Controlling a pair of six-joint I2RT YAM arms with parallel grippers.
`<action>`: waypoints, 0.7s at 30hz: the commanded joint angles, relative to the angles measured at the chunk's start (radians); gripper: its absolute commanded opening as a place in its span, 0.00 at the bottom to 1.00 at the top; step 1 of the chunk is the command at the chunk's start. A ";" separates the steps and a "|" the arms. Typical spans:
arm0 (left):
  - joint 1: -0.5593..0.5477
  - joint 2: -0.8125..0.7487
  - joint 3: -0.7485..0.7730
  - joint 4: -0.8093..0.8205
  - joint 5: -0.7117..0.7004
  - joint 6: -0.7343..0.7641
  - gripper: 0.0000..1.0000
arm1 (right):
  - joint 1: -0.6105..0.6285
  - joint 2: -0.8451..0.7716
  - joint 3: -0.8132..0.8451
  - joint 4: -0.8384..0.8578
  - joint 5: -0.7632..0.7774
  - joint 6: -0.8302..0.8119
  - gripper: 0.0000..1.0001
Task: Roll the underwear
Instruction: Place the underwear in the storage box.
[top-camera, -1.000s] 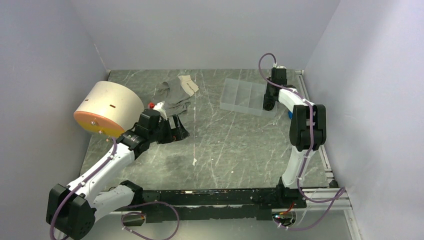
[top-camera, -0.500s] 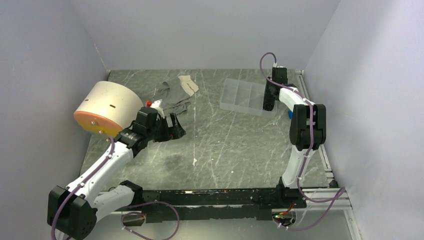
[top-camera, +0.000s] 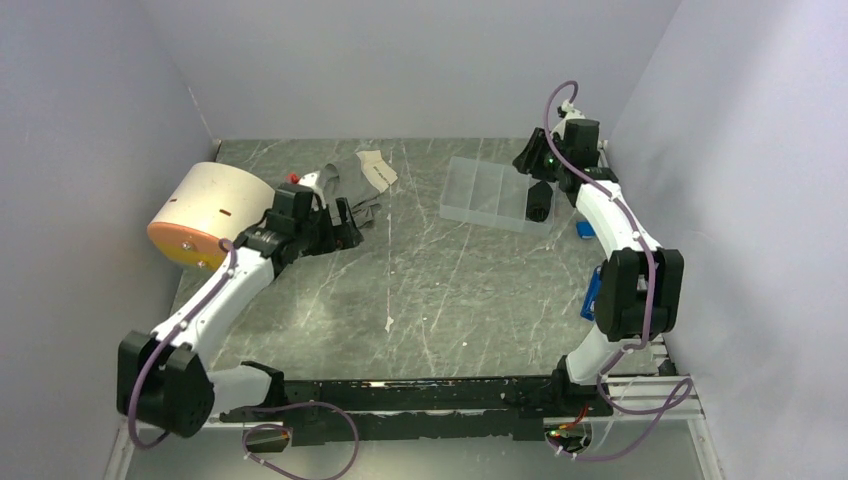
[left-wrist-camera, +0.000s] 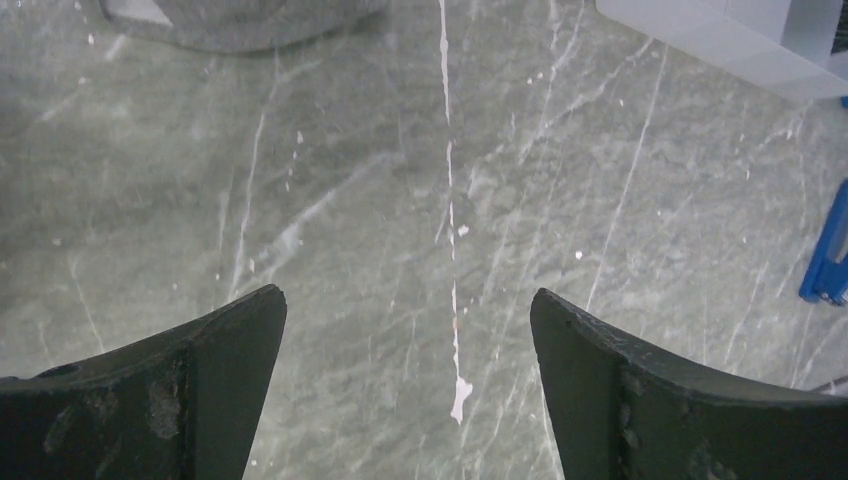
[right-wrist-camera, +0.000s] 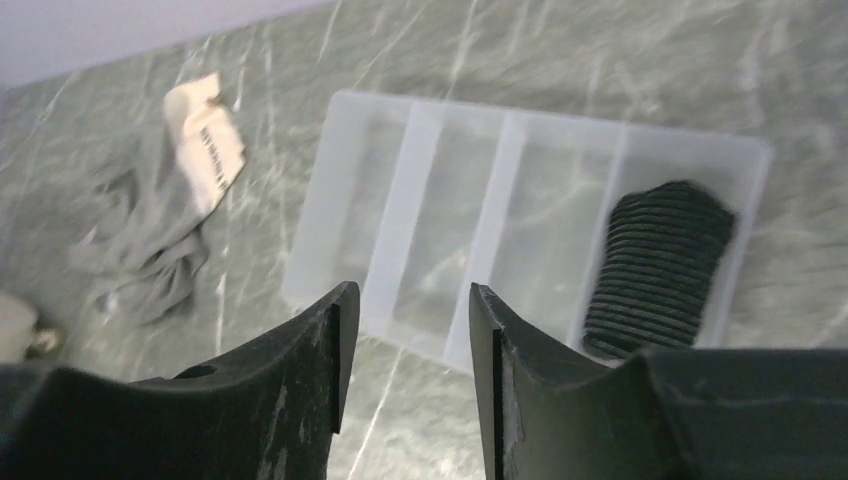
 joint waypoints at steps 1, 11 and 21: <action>0.006 0.137 0.117 0.041 -0.058 0.055 0.97 | -0.002 -0.030 -0.080 0.009 -0.201 0.091 0.43; 0.007 0.520 0.361 0.170 -0.098 0.200 0.79 | 0.097 -0.269 -0.353 0.089 -0.323 0.086 0.39; 0.005 0.894 0.733 0.054 -0.202 0.310 0.75 | 0.214 -0.392 -0.465 0.047 -0.290 0.102 0.37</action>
